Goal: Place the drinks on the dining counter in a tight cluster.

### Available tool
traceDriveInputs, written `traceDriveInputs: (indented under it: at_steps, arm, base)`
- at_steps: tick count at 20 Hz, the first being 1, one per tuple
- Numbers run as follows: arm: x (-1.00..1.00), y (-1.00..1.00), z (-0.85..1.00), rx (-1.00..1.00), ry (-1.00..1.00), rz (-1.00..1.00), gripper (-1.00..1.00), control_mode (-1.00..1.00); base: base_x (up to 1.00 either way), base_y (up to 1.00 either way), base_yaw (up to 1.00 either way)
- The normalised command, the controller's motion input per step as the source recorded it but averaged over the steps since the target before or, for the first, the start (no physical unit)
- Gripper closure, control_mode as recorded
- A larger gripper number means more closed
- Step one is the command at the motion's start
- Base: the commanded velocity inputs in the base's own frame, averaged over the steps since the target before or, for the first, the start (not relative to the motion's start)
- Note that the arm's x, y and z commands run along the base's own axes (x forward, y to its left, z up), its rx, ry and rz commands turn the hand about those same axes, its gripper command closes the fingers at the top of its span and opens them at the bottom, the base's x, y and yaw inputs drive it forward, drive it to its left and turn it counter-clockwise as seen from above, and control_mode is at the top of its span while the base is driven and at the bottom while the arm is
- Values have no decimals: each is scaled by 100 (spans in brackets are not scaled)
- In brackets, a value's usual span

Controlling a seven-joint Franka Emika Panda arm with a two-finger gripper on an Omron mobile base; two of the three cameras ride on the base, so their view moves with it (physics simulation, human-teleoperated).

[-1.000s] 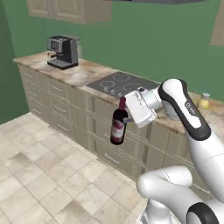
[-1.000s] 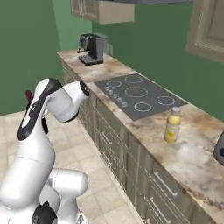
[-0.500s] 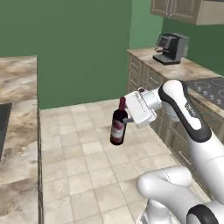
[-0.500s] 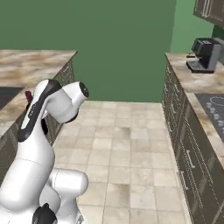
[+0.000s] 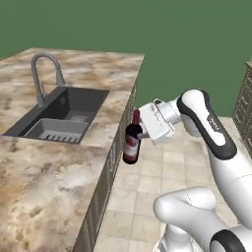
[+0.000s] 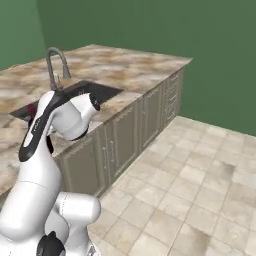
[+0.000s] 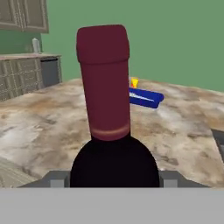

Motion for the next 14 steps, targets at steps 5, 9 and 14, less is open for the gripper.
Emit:
traceDriveInputs:
  at_steps: [5,9,14]
  arm:
    - [0,0,0,0,0,0,100,100]
    - [0,0,0,0,0,0,100,100]
    - [0,0,0,0,0,0,100,100]
  base:
    - [-85,0,67]
    - [-80,1,65]
    - [-72,35,52]
